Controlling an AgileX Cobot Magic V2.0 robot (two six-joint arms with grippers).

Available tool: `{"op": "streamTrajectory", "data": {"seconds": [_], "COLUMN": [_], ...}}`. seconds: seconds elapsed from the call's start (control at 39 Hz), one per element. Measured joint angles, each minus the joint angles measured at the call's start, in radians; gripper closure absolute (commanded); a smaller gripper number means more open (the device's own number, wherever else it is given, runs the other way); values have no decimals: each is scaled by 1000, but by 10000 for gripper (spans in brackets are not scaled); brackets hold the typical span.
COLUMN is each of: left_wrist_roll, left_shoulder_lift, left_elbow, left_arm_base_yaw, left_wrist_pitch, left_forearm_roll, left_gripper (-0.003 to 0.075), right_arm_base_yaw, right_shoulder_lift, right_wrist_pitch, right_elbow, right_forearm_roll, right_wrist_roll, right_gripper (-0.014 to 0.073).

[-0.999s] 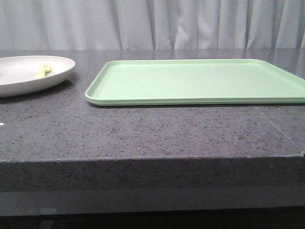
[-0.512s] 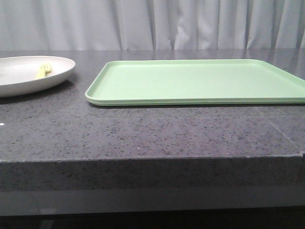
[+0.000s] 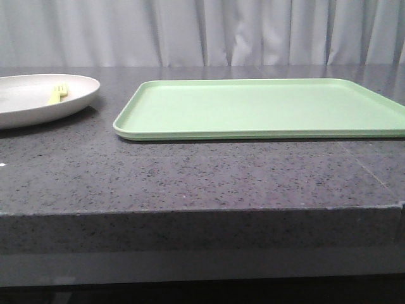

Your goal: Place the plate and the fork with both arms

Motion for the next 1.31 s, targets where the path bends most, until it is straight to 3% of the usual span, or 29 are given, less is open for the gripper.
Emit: {"op": "streamTrajectory", "data": {"seconds": [0.15,0.23,0.44,0.54,0.72,0.92,1.31], "left_wrist_roll": [0,0,0,-13,-16,-18,-26], "left_shoulder_lift": [0,0,5,58,239,471,854], "left_elbow": [0,0,-4,-62,-191,-298,-453], "left_arm_base_yaw": [0,0,0,0,0,4,216], "left_wrist_pitch": [-2,-15,-30,42,164,187,230], "left_forearm_roll": [0,0,0,2,28,46,-116], "left_gripper": [276,209,204,204,204,204,206], "right_arm_base_yaw": [0,0,0,0,0,0,0], "right_shoulder_lift": [0,0,0,0,0,0,0], "right_wrist_pitch": [0,0,0,0,0,0,0], "right_elbow": [0,0,0,3,5,5,5], "right_forearm_roll": [0,0,0,0,0,0,0], "right_wrist_roll": [0,0,0,0,0,0,0], "right_gripper": [168,114,117,117,117,117,117]}}
